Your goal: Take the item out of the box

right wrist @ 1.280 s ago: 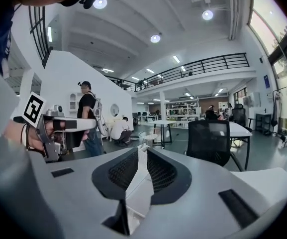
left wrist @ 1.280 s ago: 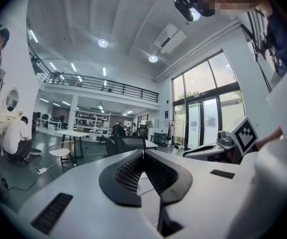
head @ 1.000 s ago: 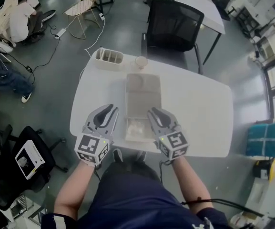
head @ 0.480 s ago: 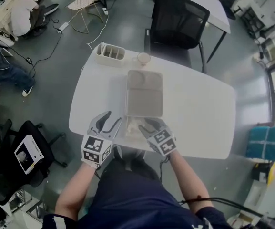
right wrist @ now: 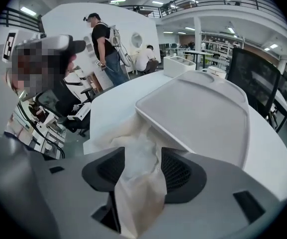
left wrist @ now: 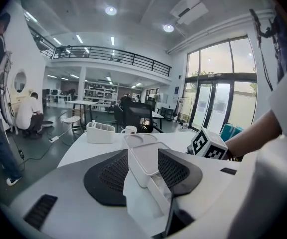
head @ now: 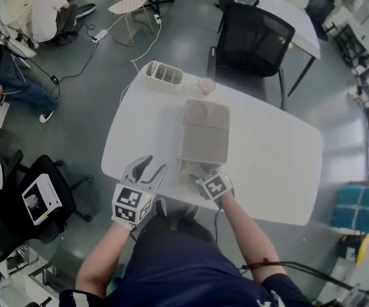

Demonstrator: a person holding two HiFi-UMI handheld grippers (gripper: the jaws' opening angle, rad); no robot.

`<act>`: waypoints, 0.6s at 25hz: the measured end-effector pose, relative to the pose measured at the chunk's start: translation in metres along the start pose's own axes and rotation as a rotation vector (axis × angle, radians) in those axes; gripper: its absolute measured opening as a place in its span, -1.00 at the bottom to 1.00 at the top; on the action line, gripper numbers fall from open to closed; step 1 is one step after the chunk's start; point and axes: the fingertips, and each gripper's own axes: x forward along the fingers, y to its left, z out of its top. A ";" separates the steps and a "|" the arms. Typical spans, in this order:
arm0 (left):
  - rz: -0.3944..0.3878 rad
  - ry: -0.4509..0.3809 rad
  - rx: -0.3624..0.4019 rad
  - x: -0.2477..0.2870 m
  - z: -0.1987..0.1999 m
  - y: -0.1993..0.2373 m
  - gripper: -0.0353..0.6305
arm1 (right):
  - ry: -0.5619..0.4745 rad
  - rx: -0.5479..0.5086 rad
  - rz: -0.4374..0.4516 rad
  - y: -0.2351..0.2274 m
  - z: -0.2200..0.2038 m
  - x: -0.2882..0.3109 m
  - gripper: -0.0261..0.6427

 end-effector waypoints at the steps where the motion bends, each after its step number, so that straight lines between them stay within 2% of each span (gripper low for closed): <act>1: 0.006 0.001 -0.002 -0.002 0.000 0.001 -0.25 | 0.015 -0.009 -0.003 0.001 -0.002 0.003 -0.20; 6: 0.024 -0.015 -0.004 -0.008 0.002 0.007 -0.26 | 0.059 -0.044 -0.023 -0.001 -0.004 0.008 -0.33; 15: -0.005 -0.021 0.016 -0.003 0.008 -0.002 -0.32 | 0.063 -0.087 0.015 0.011 -0.008 0.000 -0.68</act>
